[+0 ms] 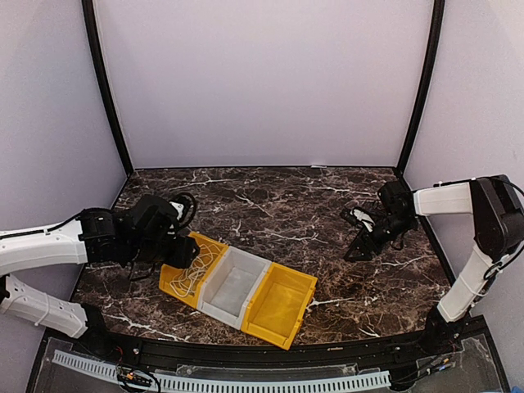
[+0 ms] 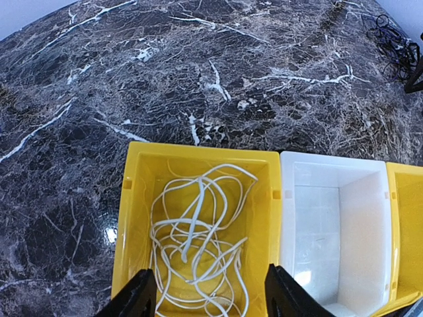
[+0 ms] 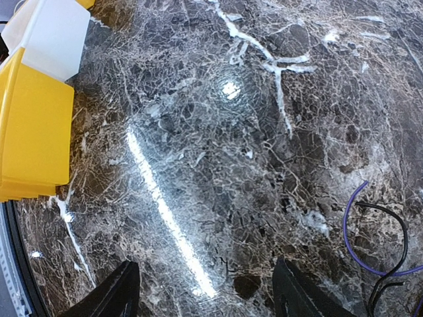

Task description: Untangle the cables

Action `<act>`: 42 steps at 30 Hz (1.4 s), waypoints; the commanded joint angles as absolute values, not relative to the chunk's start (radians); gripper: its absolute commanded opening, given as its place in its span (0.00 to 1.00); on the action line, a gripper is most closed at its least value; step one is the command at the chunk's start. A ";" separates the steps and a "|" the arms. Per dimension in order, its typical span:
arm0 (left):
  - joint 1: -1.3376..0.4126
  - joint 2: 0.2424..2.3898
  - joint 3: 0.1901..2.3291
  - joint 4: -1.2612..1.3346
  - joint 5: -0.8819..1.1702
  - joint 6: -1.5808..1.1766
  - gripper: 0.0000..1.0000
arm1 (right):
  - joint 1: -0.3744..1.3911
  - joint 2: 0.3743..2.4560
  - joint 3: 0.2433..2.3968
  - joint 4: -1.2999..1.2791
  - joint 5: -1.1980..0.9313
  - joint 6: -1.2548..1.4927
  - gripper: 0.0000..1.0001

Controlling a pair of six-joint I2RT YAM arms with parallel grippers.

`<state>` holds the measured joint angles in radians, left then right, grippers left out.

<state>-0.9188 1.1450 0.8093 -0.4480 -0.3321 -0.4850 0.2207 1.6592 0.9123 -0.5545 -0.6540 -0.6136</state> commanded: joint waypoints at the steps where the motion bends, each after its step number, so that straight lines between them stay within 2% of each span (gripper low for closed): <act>1: -0.917 1.084 0.810 -0.593 -0.280 -0.488 0.60 | 0.228 1.672 0.935 -0.563 -0.658 -0.625 0.71; 5: -0.920 1.014 0.744 -0.551 -0.185 -0.501 0.56 | 0.229 1.672 0.935 -0.565 -0.657 -0.624 0.71; 7: -0.919 0.997 0.723 -0.547 -0.153 -0.515 0.48 | 0.229 1.671 0.934 -0.565 -0.657 -0.624 0.71; 14: -0.920 1.074 0.709 -0.575 -0.023 -0.548 0.47 | 0.229 1.676 0.934 -0.566 -0.659 -0.624 0.71; 17: -0.920 1.116 0.706 -0.587 -0.026 -0.559 0.41 | 0.231 1.677 0.936 -0.568 -0.659 -0.624 0.71; 22: -0.920 1.193 0.721 -0.612 -0.069 -0.572 0.41 | 0.232 1.675 0.934 -0.568 -0.658 -0.624 0.71; 25: -0.920 1.235 0.734 -0.606 -0.072 -0.562 0.34 | 0.232 1.676 0.933 -0.568 -0.657 -0.624 0.71; 28: -0.920 1.260 0.745 -0.595 -0.090 -0.556 0.18 | 0.231 1.678 0.936 -0.569 -0.657 -0.624 0.72; 32: -0.920 1.276 0.772 -0.585 -0.124 -0.544 0.04 | 0.232 1.677 0.933 -0.568 -0.656 -0.626 0.72; 34: -0.920 1.278 0.788 -0.578 -0.147 -0.536 0.00 | 0.232 1.678 0.934 -0.568 -0.657 -0.626 0.72; 42: -0.914 1.298 0.778 -0.405 -0.226 -0.464 0.00 | 0.232 1.687 0.938 -0.573 -0.658 -0.626 0.72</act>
<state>-0.9188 1.2819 0.7868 -0.5125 -0.1745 -0.5129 0.2230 1.6833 0.9184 -0.5686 -0.6537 -0.6167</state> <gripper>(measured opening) 0.026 0.721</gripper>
